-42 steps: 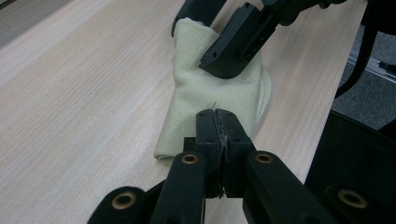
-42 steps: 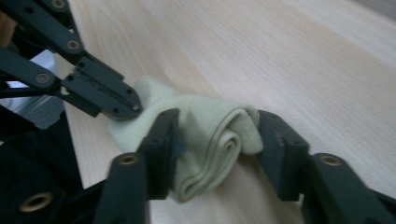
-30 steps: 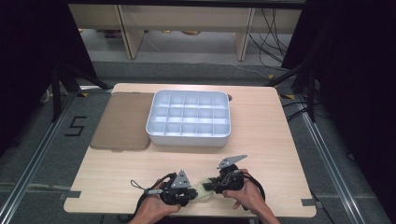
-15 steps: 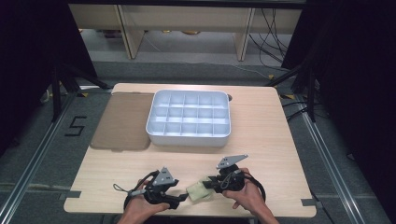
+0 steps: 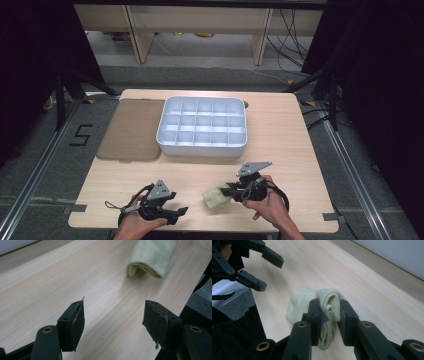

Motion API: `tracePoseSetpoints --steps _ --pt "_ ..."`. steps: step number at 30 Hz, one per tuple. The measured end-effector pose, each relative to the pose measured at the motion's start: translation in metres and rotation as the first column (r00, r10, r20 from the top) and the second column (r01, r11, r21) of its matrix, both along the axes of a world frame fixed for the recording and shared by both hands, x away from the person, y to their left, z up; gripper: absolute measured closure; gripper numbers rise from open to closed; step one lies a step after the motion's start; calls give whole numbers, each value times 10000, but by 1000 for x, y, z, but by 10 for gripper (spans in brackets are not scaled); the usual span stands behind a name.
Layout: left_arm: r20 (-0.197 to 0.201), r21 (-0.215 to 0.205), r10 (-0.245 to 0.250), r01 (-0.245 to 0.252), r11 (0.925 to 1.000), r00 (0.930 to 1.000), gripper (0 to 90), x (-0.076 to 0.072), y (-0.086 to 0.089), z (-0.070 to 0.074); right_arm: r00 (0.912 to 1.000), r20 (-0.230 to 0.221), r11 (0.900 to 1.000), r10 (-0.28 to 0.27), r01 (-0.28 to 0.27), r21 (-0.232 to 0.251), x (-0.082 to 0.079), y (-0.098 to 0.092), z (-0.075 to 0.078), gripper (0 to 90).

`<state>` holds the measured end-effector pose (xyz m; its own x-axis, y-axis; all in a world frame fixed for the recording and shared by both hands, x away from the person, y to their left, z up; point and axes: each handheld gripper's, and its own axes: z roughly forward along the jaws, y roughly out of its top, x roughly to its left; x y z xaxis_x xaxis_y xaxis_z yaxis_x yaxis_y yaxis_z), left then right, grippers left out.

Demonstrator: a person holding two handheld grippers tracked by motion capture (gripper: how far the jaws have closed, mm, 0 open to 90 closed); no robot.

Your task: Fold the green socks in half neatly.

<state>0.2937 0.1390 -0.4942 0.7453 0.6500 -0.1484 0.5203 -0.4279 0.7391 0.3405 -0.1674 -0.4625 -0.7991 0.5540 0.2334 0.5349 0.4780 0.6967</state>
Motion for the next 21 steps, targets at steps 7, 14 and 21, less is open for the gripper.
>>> tracePoseSetpoints --steps 7,14,21 --pt "88 306 302 -305 9991 9995 313 0 10 -3 9996 288 9998 -20 25 -187 7 -3 4 743" --pt "417 805 404 -437 9958 9983 305 1 17 -3 9994 295 9994 -192 200 -280 16 -9 9 743" --pt "349 965 433 -465 9942 9984 285 0 19 -6 9984 289 9981 -496 506 -362 23 -16 16 743"
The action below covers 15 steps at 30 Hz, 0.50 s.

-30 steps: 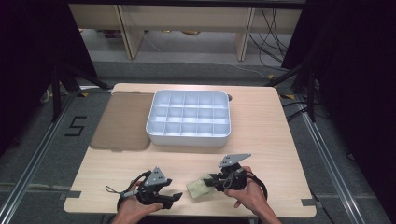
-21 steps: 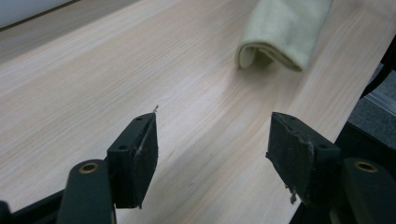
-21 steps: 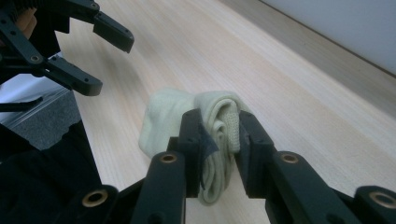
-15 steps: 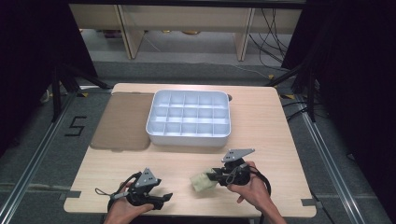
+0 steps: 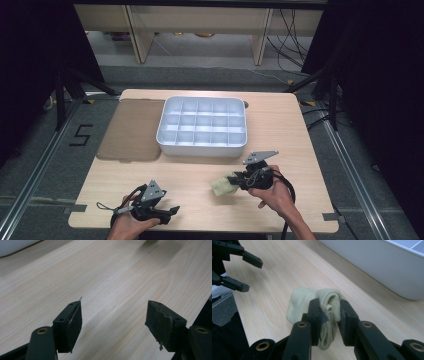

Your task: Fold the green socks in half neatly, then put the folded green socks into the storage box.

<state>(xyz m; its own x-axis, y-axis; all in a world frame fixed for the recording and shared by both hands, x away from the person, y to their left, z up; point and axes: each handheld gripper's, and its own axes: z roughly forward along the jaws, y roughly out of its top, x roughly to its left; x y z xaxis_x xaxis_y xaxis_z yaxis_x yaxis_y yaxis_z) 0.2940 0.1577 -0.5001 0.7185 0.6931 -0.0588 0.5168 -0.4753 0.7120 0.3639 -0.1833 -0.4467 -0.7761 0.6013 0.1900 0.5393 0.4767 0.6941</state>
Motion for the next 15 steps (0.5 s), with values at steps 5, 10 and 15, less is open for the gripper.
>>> tracePoseSetpoints --steps 5,10,15 --pt "65 115 -123 122 9999 9999 277 1 0 0 9994 165 9994 -316 318 -98 9 -6 7 743" --pt "75 217 -145 144 9997 9999 267 1 1 1 9987 141 9985 -484 488 -268 15 -12 15 743" --pt "150 250 -63 59 9997 9999 257 1 1 0 9976 289 9978 -627 633 -211 21 -14 21 742"
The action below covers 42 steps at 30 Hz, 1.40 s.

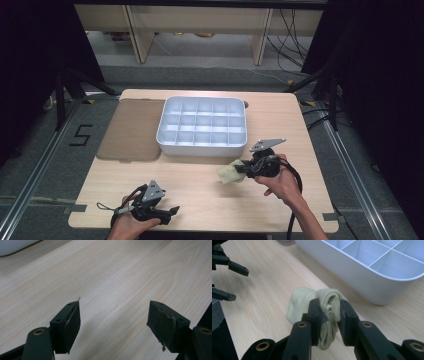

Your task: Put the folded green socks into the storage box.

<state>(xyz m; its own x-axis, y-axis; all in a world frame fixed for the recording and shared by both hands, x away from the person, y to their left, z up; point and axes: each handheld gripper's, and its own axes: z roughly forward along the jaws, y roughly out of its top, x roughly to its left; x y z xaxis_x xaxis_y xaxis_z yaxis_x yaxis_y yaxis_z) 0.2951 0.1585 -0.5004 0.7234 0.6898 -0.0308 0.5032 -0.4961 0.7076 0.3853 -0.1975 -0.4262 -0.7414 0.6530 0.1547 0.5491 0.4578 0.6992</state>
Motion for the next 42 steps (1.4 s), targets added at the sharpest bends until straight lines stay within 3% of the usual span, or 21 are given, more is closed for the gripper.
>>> tracePoseSetpoints --steps 4,5,6,8,12,14,15,16,21,22,23,27,28,29,30,35,40,42 --pt "-1 96 62 -62 9999 10000 237 1 0 -1 9992 -366 9999 -154 153 -30 3 1 5 742" --pt "-71 173 -109 111 9998 9999 234 1 1 0 9997 -148 9998 -185 185 -16 4 1 5 742" --pt "-216 20 40 -40 10000 9998 234 0 0 -1 9998 -169 9999 -71 69 -119 6 0 6 742" --pt "-59 83 74 -74 9999 10000 222 1 0 -1 9993 -307 9997 -196 192 -151 7 1 8 742" --pt "-154 35 16 -15 10000 9999 178 1 1 0 9998 -73 9990 -180 177 -410 15 1 13 742" --pt "-169 25 18 -17 10000 9999 174 1 1 0 9990 -268 9989 -347 339 -331 16 4 19 742" --pt "-192 22 67 -66 10000 9998 170 1 0 -1 9995 -117 9988 -307 302 -372 18 5 20 742" --pt "-164 124 86 -84 9999 9998 168 1 0 -1 9995 -177 9979 -278 267 -592 19 4 23 742" --pt "-210 119 -35 37 9999 9998 168 1 1 0 9991 -324 9984 -285 269 -489 25 6 28 742" --pt "-140 68 106 -105 9999 9998 168 1 0 0 9998 -6 9982 -184 184 -563 28 6 29 742" --pt "-191 8 58 -58 10000 9998 168 1 0 0 10000 16 9982 -35 36 -602 30 5 29 742" --pt "-210 90 12 -10 10000 9998 168 1 1 0 9997 -65 9980 -217 213 -593 33 4 39 743" --pt "-210 90 12 -10 10000 9998 168 1 1 0 9990 -268 9981 -368 354 -502 33 6 41 742" --pt "-170 117 68 -66 9999 9998 168 1 0 -1 9999 59 9975 -122 126 -696 37 4 42 742" --pt "-177 117 66 -64 9999 9998 168 1 0 -1 9994 -133 9974 -322 312 -644 37 4 45 742" --pt "-211 55 46 -45 10000 9998 168 0 1 0 9987 -61 9962 -500 494 -723 48 3 52 742" --pt "-217 71 12 -10 10000 9998 168 0 1 1 9979 100 9941 -640 647 -875 57 2 55 742" --pt "-192 73 57 -56 10000 9998 169 0 1 1 9973 359 9936 -646 676 -903 64 0 56 743"
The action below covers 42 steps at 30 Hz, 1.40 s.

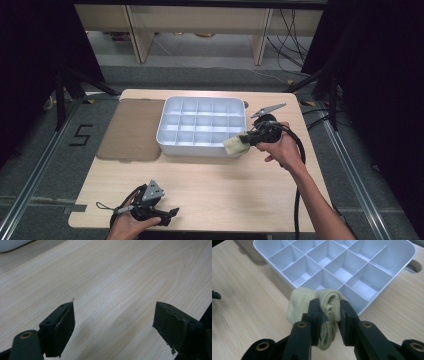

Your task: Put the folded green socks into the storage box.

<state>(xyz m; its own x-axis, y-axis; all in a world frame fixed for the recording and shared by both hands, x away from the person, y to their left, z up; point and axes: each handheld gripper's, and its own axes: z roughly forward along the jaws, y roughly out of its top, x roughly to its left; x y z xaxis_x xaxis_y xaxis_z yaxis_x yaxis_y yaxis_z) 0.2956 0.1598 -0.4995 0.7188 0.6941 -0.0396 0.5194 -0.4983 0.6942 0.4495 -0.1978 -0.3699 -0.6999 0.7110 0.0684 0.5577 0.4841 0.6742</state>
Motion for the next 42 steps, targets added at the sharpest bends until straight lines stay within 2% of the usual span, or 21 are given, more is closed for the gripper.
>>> tracePoseSetpoints --steps 1,7,8,10,11,12,14,15,19,20,25,26,27,28,32,33,35,36,37,38,42 --pt "0 0 0 0 10000 10000 169 0 0 0 9997 -147 9998 -194 195 38 1 0 1 742" --pt "-28 31 -72 72 10000 10000 170 0 0 0 9981 -212 9982 -586 584 -112 10 -4 5 742" --pt "0 -18 -26 26 10000 10000 171 0 0 0 9987 -58 9987 -498 498 -148 12 -6 5 742" --pt "7 -6 -21 21 10000 10000 172 0 0 0 9979 -173 9978 -628 624 -219 14 -6 6 742" --pt "64 179 -112 111 9998 9999 172 1 2 1 9979 -173 9978 -628 624 -219 14 -6 6 742" --pt "61 47 52 -52 10000 10000 173 0 1 1 9976 -96 9972 -689 686 -286 18 -8 6 742" --pt "-87 -50 96 -96 9999 9999 172 0 0 0 9965 -233 9964 -800 792 -309 19 -8 7 742" --pt "-19 -75 89 -89 9999 10000 173 0 0 0 9964 -176 9959 -835 828 -357 20 -9 7 742" --pt "18 24 21 -21 10000 10000 172 0 0 0 9960 -111 9950 -883 877 -473 24 -10 6 742" --pt "45 24 -22 21 10000 10000 172 0 0 0 9949 -218 9945 -987 978 -387 24 -8 6 742" --pt "56 19 4 -4 10000 10000 173 0 1 0 9957 -150 9944 -912 902 -543 29 -7 4 742" --pt "51 14 6 -6 10000 10000 173 0 1 0 9950 -270 9939 -959 942 -576 29 -6 4 742" --pt "42 6 3 -3 10000 10000 173 0 1 0 9955 -118 9943 -936 929 -521 31 -6 2 742" --pt "44 6 -1 1 10000 10000 173 0 1 0 9964 -119 9941 -840 830 -703 32 -6 2 742" --pt "-23 17 -46 46 10000 10000 173 0 1 1 9957 -237 9939 -891 874 -671 35 -4 0 742" --pt "-110 -168 119 -121 9998 9999 172 -1 0 0 9945 -454 9925 -947 908 -816 36 -2 -1 742" --pt "-46 7 -28 28 10000 10000 172 0 2 1 9951 -350 9933 -924 896 -731 38 -1 -3 742" --pt "-59 -39 22 -22 10000 10000 172 0 1 0 9958 -330 9929 -853 822 -861 40 -1 -4 743" --pt "-69 -53 30 -30 10000 10000 173 0 1 0 9920 -611 9909 -1104 1050 -845 40 2 -3 742" --pt "-64 -48 21 -22 10000 10000 172 0 2 0 9949 -435 9914 -909 863 -985 44 1 -4 743" --pt "-8 -34 -2 2 10000 10000 173 0 3 1 9936 -559 9869 -984 902 -1341 48 7 -7 742"
